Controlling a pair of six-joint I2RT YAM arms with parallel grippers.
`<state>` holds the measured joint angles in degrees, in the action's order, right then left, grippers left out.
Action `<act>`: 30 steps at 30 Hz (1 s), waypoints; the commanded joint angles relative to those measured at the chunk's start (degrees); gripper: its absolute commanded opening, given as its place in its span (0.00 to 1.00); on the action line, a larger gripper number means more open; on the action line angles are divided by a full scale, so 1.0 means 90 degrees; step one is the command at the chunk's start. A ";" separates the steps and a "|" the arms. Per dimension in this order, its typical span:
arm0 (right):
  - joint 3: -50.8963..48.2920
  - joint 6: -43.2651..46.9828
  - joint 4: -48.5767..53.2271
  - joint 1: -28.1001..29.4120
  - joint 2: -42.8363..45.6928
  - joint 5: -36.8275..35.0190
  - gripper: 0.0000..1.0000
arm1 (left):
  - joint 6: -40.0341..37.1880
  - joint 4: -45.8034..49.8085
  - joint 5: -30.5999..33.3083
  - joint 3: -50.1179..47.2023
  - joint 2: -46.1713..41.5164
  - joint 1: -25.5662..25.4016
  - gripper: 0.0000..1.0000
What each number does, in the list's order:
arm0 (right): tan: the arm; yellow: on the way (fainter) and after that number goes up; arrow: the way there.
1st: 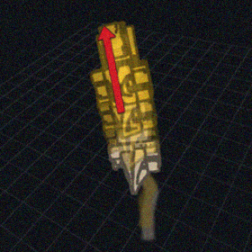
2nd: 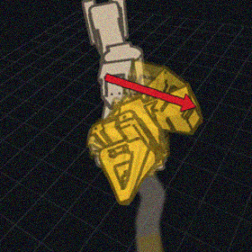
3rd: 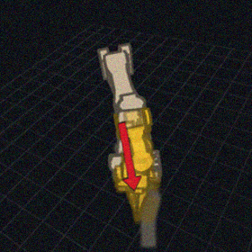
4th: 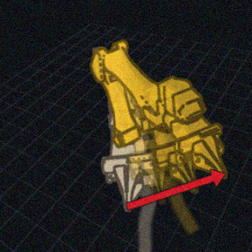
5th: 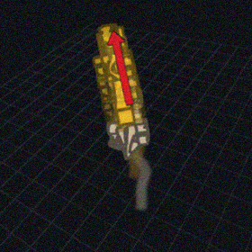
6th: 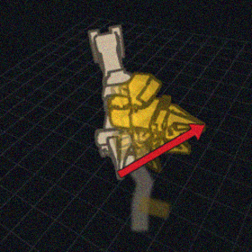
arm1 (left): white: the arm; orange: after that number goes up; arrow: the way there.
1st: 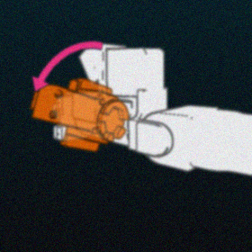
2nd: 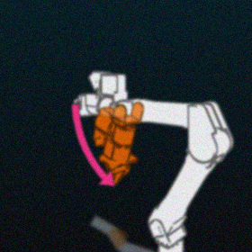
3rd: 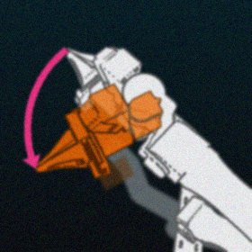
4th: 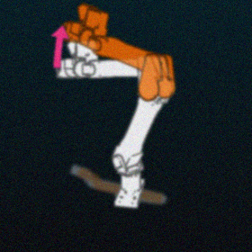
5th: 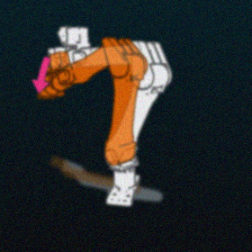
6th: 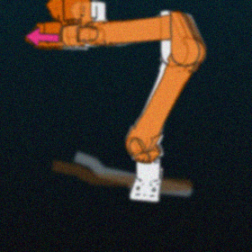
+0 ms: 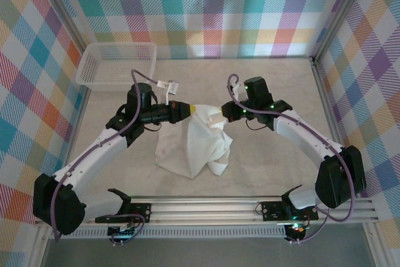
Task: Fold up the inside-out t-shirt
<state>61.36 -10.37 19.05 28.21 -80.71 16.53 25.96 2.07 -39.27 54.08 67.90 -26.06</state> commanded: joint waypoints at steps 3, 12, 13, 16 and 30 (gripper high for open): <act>-0.0331 -0.0474 -0.0422 0.0047 0.0458 -0.0037 0.44 | 0.0563 -0.0374 -0.0191 -0.0196 0.0060 0.0084 0.00; -0.1715 0.0353 -0.2084 0.0285 0.0919 0.0132 0.73 | 0.0497 -0.0276 -0.0259 -0.0042 0.0170 0.0084 0.00; -0.1813 0.0908 -0.2275 0.0302 0.0896 -0.0029 0.75 | 0.0448 -0.0198 -0.0258 -0.0005 0.0166 0.0084 0.00; -0.1917 0.2356 -0.2833 0.0303 0.0731 -0.0791 0.81 | 0.0368 -0.0049 -0.0273 0.0054 0.0179 0.0088 0.00; -0.1555 0.5400 -0.3923 0.0889 -0.0020 -0.0284 0.65 | 0.0425 0.0206 -0.0057 0.0411 0.0160 0.0253 0.00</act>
<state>46.22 29.82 -11.64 34.74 -81.28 13.04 30.22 3.27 -40.32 54.70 69.76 -25.54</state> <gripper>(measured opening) 0.682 0.050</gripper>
